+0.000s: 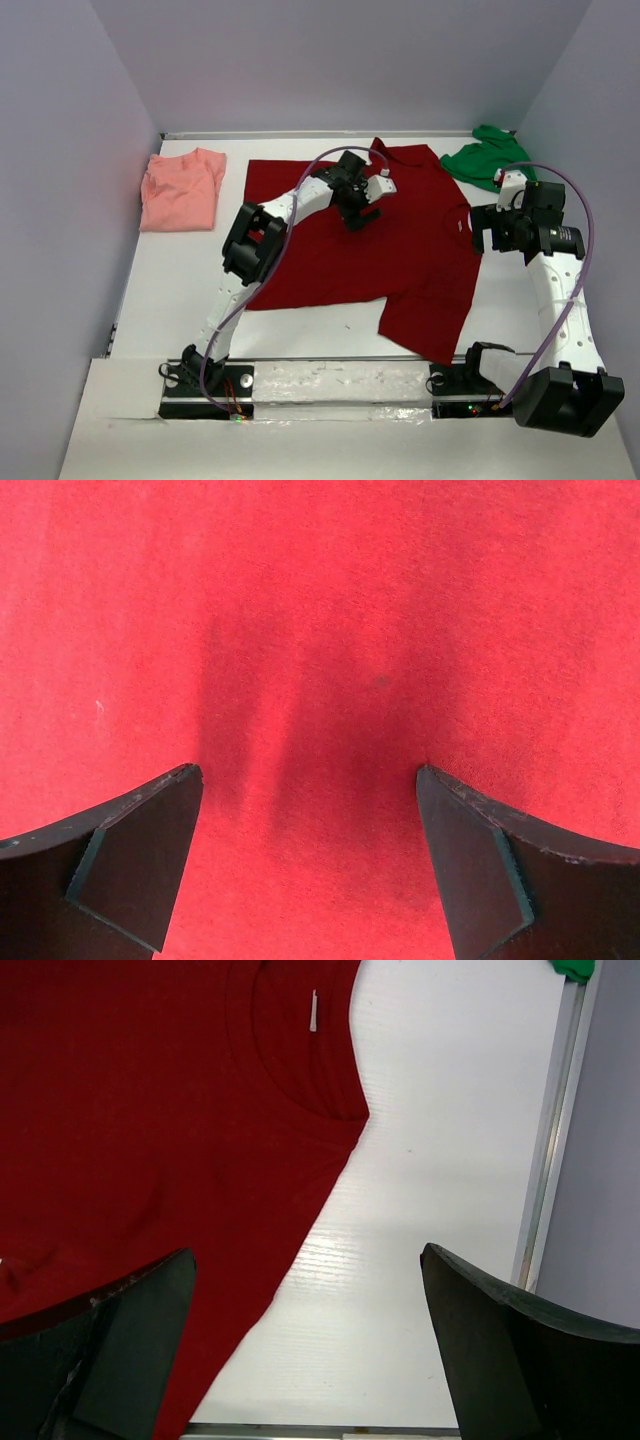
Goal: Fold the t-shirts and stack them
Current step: Flatten the tshirt out
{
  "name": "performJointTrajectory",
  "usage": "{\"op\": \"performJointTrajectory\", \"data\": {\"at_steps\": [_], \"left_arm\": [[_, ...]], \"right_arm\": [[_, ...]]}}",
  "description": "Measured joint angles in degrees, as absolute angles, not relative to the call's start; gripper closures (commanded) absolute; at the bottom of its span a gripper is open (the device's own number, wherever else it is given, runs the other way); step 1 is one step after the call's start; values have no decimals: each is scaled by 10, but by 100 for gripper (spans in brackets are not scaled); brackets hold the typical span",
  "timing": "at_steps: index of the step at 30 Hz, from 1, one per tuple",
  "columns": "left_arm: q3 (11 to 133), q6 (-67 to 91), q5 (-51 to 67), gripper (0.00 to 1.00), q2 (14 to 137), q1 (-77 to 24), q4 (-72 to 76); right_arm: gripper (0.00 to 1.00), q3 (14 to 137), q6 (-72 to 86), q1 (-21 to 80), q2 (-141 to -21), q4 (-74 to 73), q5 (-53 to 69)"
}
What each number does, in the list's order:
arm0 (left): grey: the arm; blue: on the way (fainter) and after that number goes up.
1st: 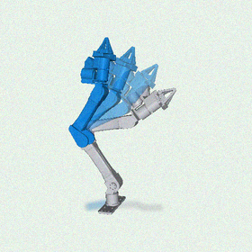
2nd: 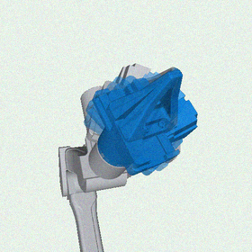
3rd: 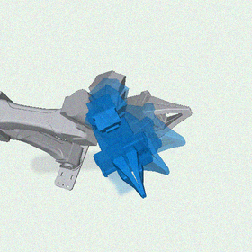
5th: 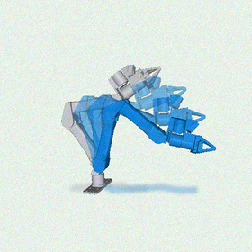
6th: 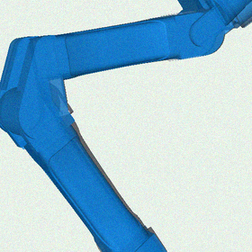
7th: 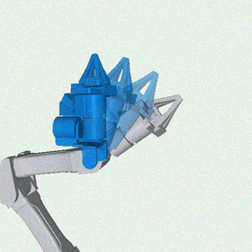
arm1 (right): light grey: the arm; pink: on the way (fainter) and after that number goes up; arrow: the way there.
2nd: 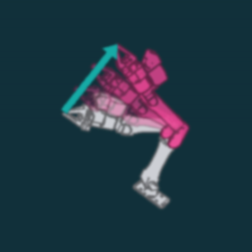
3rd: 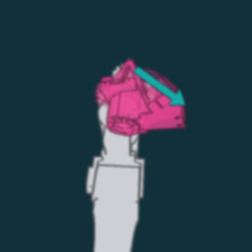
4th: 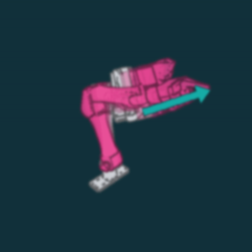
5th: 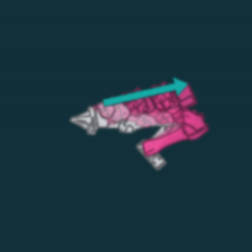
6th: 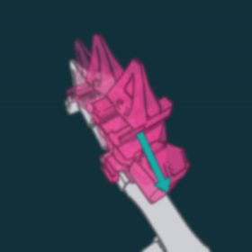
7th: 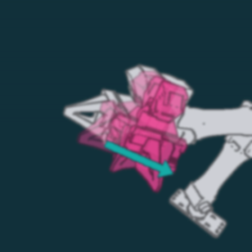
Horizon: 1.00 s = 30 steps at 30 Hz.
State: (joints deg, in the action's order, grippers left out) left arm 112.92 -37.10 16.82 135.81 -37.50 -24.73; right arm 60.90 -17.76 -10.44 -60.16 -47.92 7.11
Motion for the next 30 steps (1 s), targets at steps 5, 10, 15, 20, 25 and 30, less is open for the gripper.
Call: {"op": "performJointTrajectory", "data": {"at_steps": [5, 10, 15, 20, 25, 30], "left_arm": [[1165, -375, 162, 1, 1377, -373, -265], [1217, -377, 165, 1, 1405, -365, -293], [1228, -377, 173, 1, 1412, -355, -299], [1228, -378, 180, 1, 1413, -347, -304], [1220, -385, 198, 1, 1408, -344, -310], [1160, -391, 220, 1, 1364, -344, -343]], "right_arm": [[0, 609, -178, -104, -605, -479, 75], [0, 609, -178, -104, -605, -479, 75], [0, 601, -178, -104, -605, -479, 76], [0, 601, -178, -104, -606, -478, 75], [0, 601, -178, -104, -611, -478, 75], [0, 601, -178, -104, -617, -478, 76]]}}
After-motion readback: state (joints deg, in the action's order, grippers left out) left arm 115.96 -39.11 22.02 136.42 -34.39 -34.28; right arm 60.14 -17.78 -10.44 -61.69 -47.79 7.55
